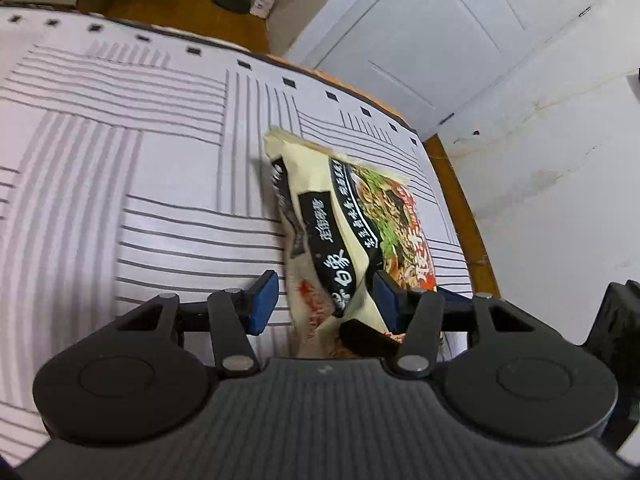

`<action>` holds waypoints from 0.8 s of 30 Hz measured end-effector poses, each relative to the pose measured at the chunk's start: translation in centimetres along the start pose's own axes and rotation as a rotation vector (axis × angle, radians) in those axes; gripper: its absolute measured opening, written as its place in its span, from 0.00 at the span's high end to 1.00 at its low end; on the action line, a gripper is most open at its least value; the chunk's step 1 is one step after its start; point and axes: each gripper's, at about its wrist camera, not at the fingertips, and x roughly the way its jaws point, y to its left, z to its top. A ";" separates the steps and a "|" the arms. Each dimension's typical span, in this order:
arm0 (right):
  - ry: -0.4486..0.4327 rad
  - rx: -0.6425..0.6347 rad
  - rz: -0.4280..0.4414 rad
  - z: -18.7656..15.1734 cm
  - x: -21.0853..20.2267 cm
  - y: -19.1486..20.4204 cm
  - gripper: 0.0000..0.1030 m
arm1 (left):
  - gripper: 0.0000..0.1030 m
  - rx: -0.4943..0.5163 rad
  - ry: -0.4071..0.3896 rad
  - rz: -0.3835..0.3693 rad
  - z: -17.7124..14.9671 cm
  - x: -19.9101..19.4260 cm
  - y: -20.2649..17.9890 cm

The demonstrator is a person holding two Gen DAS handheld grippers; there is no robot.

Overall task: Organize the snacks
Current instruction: 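Grasp the noodle packet edge with the right gripper while the left gripper grips it too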

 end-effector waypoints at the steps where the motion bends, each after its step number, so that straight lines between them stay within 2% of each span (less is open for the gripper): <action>1: 0.000 -0.006 0.002 0.0 0.0 0.0 0.00 | 0.53 0.003 0.002 0.003 -0.2 0.4 -0.1; 9: 0.034 0.039 0.062 0.0 1.0 -1.2 0.00 | 0.59 0.013 0.010 -0.023 -0.6 1.8 0.5; 17: 0.009 0.063 0.086 -0.1 1.4 -1.1 0.00 | 0.60 0.023 -0.027 -0.039 -0.9 1.7 0.9; 24: 0.029 0.055 0.090 0.2 1.1 -0.5 0.00 | 0.61 0.050 -0.006 -0.003 -0.9 1.1 0.0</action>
